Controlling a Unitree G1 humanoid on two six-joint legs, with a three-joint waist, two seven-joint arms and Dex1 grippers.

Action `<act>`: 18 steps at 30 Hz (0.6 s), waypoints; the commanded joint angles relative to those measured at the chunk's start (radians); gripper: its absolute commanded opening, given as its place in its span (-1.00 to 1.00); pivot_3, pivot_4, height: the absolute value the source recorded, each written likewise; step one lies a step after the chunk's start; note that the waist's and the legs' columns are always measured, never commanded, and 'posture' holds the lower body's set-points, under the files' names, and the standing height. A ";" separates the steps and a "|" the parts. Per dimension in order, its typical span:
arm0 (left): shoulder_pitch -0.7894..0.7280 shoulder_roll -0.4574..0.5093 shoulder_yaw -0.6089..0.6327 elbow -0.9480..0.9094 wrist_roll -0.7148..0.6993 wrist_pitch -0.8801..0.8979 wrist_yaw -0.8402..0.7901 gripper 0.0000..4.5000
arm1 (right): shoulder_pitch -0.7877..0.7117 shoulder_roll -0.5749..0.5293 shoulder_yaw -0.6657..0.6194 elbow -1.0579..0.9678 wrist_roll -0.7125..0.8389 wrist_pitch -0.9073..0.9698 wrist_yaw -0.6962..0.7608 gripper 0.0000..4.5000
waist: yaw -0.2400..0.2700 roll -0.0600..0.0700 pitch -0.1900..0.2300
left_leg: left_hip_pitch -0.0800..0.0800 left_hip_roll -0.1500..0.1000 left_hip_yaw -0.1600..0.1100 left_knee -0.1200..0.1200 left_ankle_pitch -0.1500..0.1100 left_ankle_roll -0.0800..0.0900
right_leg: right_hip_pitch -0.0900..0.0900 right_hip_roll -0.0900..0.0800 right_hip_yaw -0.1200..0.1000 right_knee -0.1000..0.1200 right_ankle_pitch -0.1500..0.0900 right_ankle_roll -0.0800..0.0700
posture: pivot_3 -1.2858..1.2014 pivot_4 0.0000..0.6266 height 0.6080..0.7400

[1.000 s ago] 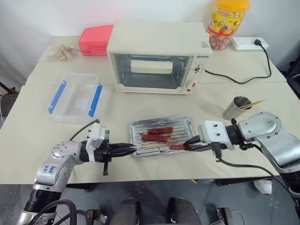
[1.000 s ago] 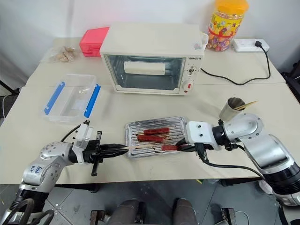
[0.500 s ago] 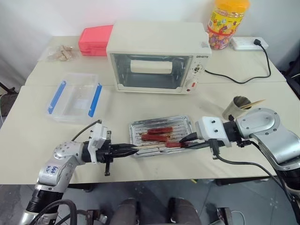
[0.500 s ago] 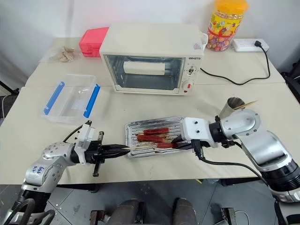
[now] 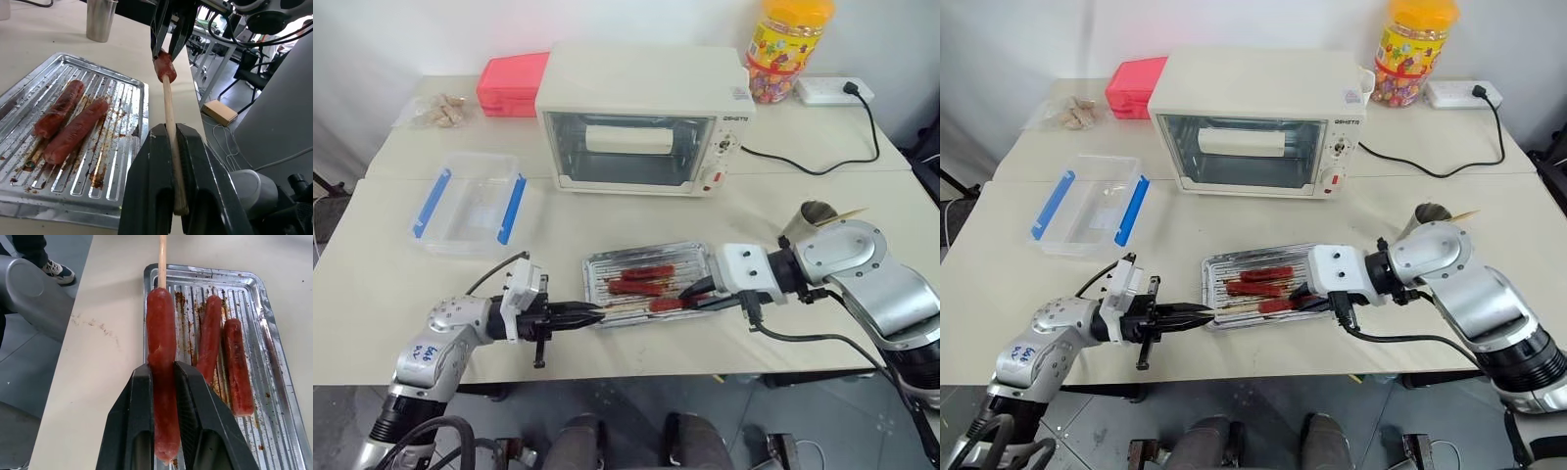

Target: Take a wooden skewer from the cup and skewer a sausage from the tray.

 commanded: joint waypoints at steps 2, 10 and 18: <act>-0.048 -0.043 -0.048 -0.025 0.009 0.010 0.015 -1.00 | -0.033 0.046 0.011 -0.082 0.037 0.047 -0.008 -0.73 | 0.001 0.000 0.000 | 0.000 0.000 0.000 0.000 0.000 0.000 | 0.000 0.000 0.000 0.000 0.000 0.000 | 0.03 -0.52 1.00; -0.078 -0.095 -0.064 -0.033 0.007 0.025 0.033 -1.00 | -0.024 0.061 0.020 -0.085 0.025 0.059 -0.015 -0.73 | -0.001 0.000 0.000 | -0.001 0.000 -0.001 0.001 0.000 0.000 | 0.000 0.000 0.000 0.001 0.000 0.000 | 0.03 -0.52 1.00; -0.064 -0.092 -0.063 -0.051 0.010 0.031 0.049 -1.00 | -0.012 0.032 -0.012 -0.079 0.036 0.047 0.000 -0.73 | 0.001 0.000 0.000 | -0.001 0.000 -0.001 0.001 0.000 0.000 | 0.000 0.000 0.000 0.001 0.000 0.000 | 0.03 -0.52 1.00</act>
